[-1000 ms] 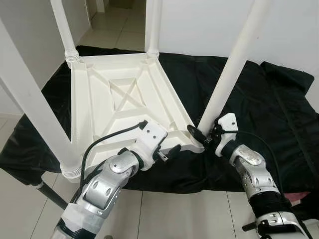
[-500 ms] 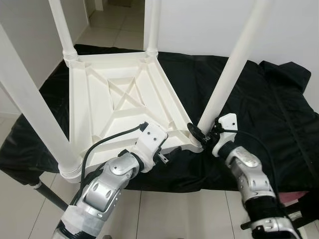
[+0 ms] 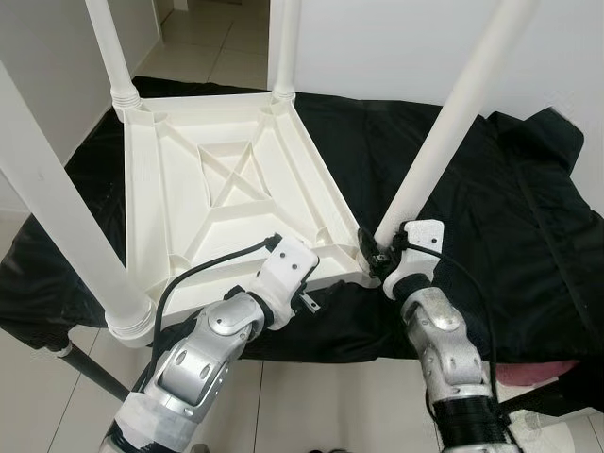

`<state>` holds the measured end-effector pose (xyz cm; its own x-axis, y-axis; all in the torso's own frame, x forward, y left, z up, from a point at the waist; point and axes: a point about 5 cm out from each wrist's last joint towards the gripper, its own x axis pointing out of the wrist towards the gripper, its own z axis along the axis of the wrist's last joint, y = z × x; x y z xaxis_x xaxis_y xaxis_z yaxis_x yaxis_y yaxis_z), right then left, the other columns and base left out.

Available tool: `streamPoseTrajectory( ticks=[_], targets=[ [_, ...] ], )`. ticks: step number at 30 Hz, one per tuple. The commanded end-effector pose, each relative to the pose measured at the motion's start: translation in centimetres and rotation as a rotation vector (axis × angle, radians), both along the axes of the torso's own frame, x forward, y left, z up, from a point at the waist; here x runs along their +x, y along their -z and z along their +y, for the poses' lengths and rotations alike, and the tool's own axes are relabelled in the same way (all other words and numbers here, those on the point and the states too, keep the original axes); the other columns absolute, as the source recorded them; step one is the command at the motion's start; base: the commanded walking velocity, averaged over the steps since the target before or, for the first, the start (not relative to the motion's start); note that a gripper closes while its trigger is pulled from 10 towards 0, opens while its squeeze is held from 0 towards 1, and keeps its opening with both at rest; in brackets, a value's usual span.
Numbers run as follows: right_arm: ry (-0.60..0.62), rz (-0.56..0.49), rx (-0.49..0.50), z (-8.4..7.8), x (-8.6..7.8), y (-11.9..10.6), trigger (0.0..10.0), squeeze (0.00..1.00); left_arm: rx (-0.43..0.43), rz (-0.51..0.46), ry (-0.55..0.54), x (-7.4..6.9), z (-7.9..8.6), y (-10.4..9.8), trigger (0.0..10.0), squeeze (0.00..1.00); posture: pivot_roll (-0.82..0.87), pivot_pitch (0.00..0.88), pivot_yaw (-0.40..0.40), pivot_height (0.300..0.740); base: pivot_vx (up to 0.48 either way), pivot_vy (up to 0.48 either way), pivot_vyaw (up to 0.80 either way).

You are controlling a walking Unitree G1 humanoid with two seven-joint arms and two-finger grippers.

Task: Building children table

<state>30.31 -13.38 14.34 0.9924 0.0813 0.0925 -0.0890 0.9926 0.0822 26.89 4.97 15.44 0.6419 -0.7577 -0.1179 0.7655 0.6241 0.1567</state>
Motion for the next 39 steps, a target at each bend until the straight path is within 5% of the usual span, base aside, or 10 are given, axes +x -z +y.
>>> streamPoseTrajectory(
  ticks=[1, 12, 13, 14, 24, 25, 26, 27, 39],
  targets=[
    [0.060, 0.100, 0.014, -0.3, -0.5, 1.9, 10.0, 0.00, 0.020, 0.003, 0.021, -0.2, -0.1, 0.2, 10.0, 0.00, 0.02, 0.100, -0.077, 0.740, 0.000, 0.000, 0.00],
    [0.157, 0.100, 0.076, 1.4, -0.9, 1.4, 10.0, 0.00, 0.021, -0.009, 0.013, 0.0, 0.0, 0.0, 10.0, 0.00, 0.02, 0.102, -0.073, 0.740, 0.000, 0.000, 0.00],
    [0.152, 0.088, 0.065, 1.2, -1.0, 1.2, 10.0, 0.13, 0.021, -0.010, 0.016, -0.1, 0.0, 0.0, 10.0, 0.00, 0.02, 0.102, -0.073, 0.740, 0.000, 0.000, 0.00],
    [0.145, 0.080, 0.061, 1.0, -1.2, 1.2, 10.0, 1.00, 0.020, -0.009, 0.018, -0.2, -0.1, 0.1, 10.0, 0.00, 0.02, 0.105, -0.073, 0.740, 0.000, 0.000, 0.00],
    [0.068, 0.052, 0.029, 0.2, -1.8, 0.8, 10.0, 1.00, 0.014, -0.017, 0.011, -0.4, -0.1, 0.1, 10.0, 0.00, 0.02, 0.110, -0.085, 0.740, 0.000, 0.000, 0.00],
    [0.030, 0.044, 0.015, 0.0, -1.9, 0.8, 10.0, 0.88, 0.012, -0.018, 0.008, -0.4, 0.0, 0.1, 10.0, 0.00, 0.02, 0.110, -0.085, 0.740, 0.000, 0.000, 0.00],
    [0.030, 0.044, 0.015, 0.0, -1.9, 0.8, 10.0, 0.88, 0.012, -0.018, 0.008, -0.4, 0.0, 0.1, 10.0, 0.00, 0.02, 0.110, -0.085, 0.740, 0.000, 0.000, 0.00],
    [-0.008, 0.037, 0.010, -0.2, -1.9, 0.8, 10.0, 0.00, 0.012, -0.020, 0.005, -0.3, 0.0, 0.1, 10.0, 0.00, 0.02, 0.109, -0.087, 0.740, 0.000, 0.000, 0.00],
    [-0.173, -0.020, -0.091, -2.6, -0.4, 0.0, 10.0, 0.00, 0.011, -0.025, 0.041, -0.6, 0.0, 0.1, 10.0, 0.00, 0.02, 0.098, -0.084, 0.740, 0.000, 0.000, 0.00]
  ],
)
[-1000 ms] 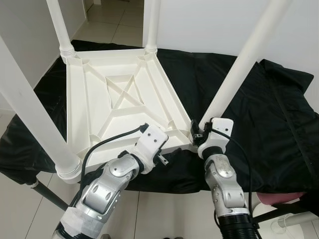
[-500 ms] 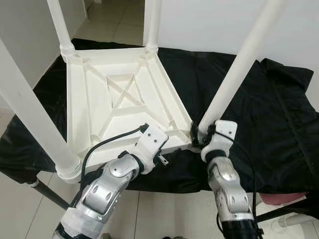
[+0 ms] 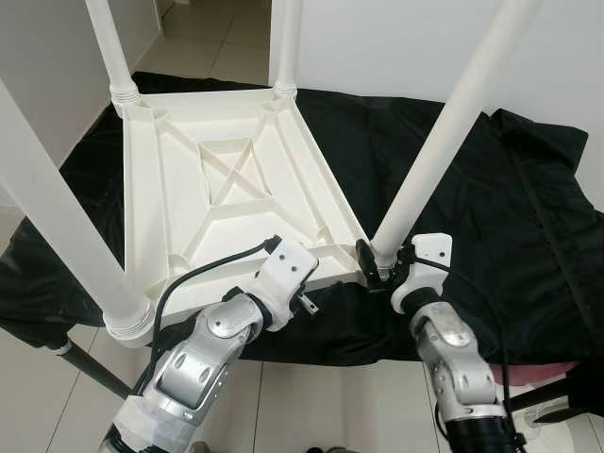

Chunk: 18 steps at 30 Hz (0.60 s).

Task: Building children table

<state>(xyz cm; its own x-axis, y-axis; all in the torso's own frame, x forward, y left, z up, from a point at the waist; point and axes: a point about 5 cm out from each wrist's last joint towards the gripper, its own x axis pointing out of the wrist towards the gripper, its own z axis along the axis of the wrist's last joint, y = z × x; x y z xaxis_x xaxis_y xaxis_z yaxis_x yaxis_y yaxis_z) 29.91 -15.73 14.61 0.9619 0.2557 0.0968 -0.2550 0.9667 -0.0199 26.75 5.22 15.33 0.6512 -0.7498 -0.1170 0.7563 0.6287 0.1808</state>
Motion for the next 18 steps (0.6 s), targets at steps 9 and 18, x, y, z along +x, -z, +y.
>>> streamPoseTrajectory(
  ticks=[9, 18],
  targets=[
    [-0.248, -0.014, -0.120, -0.3, 1.6, -0.5, 10.0, 0.00, -0.026, 0.020, 0.173, -1.3, -0.5, 0.0, 10.0, 0.00, 0.02, 0.076, -0.078, 0.740, 0.000, 0.000, 0.00],
    [-0.366, -0.006, -0.167, 0.3, 2.3, -0.5, 10.0, 0.00, -0.018, 0.013, 0.185, -1.3, -0.7, 0.0, 10.0, 0.00, 0.02, 0.066, -0.078, 0.740, 0.000, 0.000, 0.00]
  ],
)
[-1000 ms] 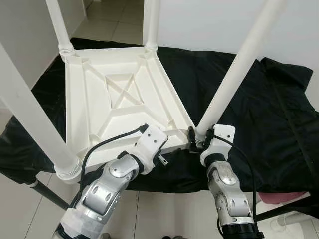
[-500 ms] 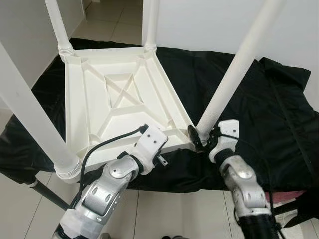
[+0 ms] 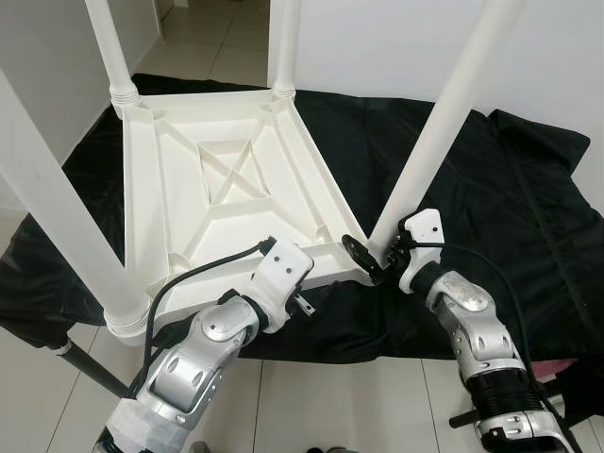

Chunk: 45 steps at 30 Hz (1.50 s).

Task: Building children table

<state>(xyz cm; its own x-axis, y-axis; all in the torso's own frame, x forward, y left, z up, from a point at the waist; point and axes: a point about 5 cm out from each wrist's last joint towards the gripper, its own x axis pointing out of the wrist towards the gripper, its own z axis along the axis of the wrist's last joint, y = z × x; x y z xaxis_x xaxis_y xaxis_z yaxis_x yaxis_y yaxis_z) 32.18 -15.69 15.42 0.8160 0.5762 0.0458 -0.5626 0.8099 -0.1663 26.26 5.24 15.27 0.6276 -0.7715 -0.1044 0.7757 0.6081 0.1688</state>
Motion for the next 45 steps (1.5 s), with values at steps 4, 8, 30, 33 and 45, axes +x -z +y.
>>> streamPoseTrajectory(
  ticks=[4, 8, 30, 33, 45],
  targets=[
    [-0.050, 0.022, -0.041, -0.3, 0.8, 0.5, 4.5, 0.00, 0.007, 0.000, 0.152, -0.7, -0.8, -0.1, 10.0, 0.00, 0.03, 0.058, -0.084, 0.740, 0.000, 0.000, 0.00],
    [-0.048, 0.025, -0.041, -0.9, 1.0, 0.8, 0.0, 0.00, 0.007, -0.001, 0.144, -0.6, -0.7, 0.0, 10.0, 0.00, 0.03, 0.056, -0.084, 0.740, 0.000, 0.000, 0.00],
    [0.165, 0.034, 0.088, 0.0, 0.7, 1.7, 10.0, 0.00, -0.011, -0.024, 0.082, 0.6, -0.5, -0.1, 10.0, 0.00, 0.02, 0.043, -0.068, 0.740, 0.000, 0.000, 0.00],
    [0.237, 0.033, 0.108, 0.3, 0.7, 1.8, 10.0, 0.00, -0.007, -0.024, 0.076, 0.7, -0.5, 0.0, 10.0, 0.00, 0.02, 0.044, -0.068, 0.740, 0.000, 0.000, 0.00],
    [0.521, 0.059, 0.180, 2.5, -0.8, 2.6, 10.0, 0.00, -0.034, -0.020, 0.013, 1.3, 0.0, 0.4, 10.0, 0.00, 0.03, 0.052, -0.069, 0.740, 0.000, 0.000, 0.00]
  ],
)
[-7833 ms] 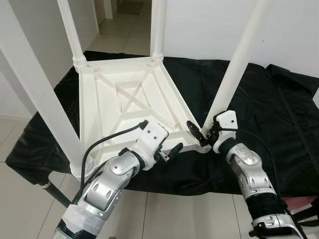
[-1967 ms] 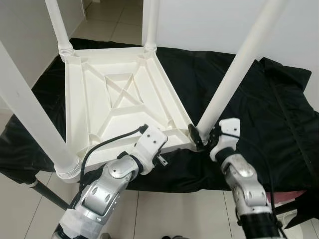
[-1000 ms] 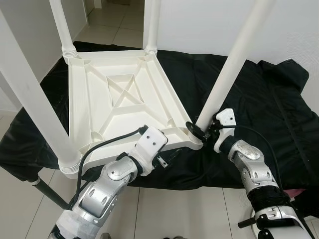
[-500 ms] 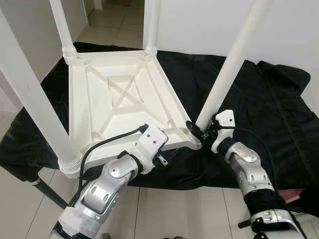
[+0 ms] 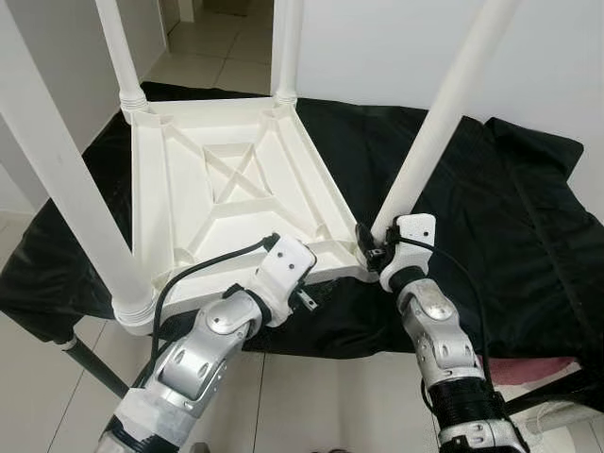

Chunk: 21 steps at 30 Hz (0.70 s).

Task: Building children table

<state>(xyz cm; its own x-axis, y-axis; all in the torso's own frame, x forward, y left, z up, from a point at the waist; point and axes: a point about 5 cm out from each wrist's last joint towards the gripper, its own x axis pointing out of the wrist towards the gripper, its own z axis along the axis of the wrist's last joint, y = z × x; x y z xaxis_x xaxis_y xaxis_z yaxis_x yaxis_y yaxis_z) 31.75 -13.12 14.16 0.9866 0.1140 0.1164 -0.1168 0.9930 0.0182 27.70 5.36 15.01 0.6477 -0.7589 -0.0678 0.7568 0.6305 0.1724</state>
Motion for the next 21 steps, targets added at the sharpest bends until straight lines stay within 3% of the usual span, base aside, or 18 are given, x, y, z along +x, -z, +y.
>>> streamPoseTrajectory(
  ticks=[1, 6, 12, 13, 14, 15, 21],
  targets=[
    [0.101, 0.054, 0.022, 0.3, -0.7, 1.4, 10.0, 0.00, -0.014, 0.003, 0.027, 0.0, -0.1, 0.0, 10.0, 0.00, 0.03, 0.053, -0.069, 0.740, 0.000, 0.000, 0.00],
    [0.156, 0.063, 0.079, 2.2, -1.2, 1.2, 10.0, 0.00, -0.025, 0.002, 0.019, 0.1, -0.2, -0.1, 10.0, 0.00, 0.03, 0.059, -0.060, 0.740, 0.000, 0.000, 0.00],
    [0.158, 0.060, 0.062, 2.1, -1.4, 1.1, 10.0, 0.00, -0.020, 0.000, 0.024, 0.4, -0.2, 0.0, 10.0, 0.00, 0.02, 0.056, -0.056, 0.740, 0.000, 0.000, 0.00],
    [0.167, 0.056, 0.062, 1.9, -1.4, 1.0, 10.0, 0.11, -0.022, -0.002, 0.023, 0.6, -0.2, 0.0, 10.0, 0.00, 0.02, 0.055, -0.056, 0.740, 0.000, 0.000, 0.00],
    [0.164, 0.048, 0.066, 1.8, -1.4, 0.9, 10.0, 0.82, -0.023, -0.003, 0.021, 0.7, -0.2, 0.0, 10.0, 0.00, 0.02, 0.055, -0.056, 0.740, 0.000, 0.000, 0.00],
    [0.160, 0.039, 0.067, 1.7, -1.4, 0.7, 10.0, 1.00, -0.024, -0.006, 0.022, 0.8, -0.3, -0.1, 10.0, 0.00, 0.02, 0.051, -0.054, 0.740, 0.000, 0.000, 0.00],
    [0.105, 0.000, 0.073, 1.4, -1.4, 0.0, 10.0, 1.00, -0.020, -0.013, 0.028, 0.8, -0.4, -0.1, 10.0, 0.00, 0.01, 0.048, -0.053, 0.740, 0.000, 0.000, 0.00]
  ],
)
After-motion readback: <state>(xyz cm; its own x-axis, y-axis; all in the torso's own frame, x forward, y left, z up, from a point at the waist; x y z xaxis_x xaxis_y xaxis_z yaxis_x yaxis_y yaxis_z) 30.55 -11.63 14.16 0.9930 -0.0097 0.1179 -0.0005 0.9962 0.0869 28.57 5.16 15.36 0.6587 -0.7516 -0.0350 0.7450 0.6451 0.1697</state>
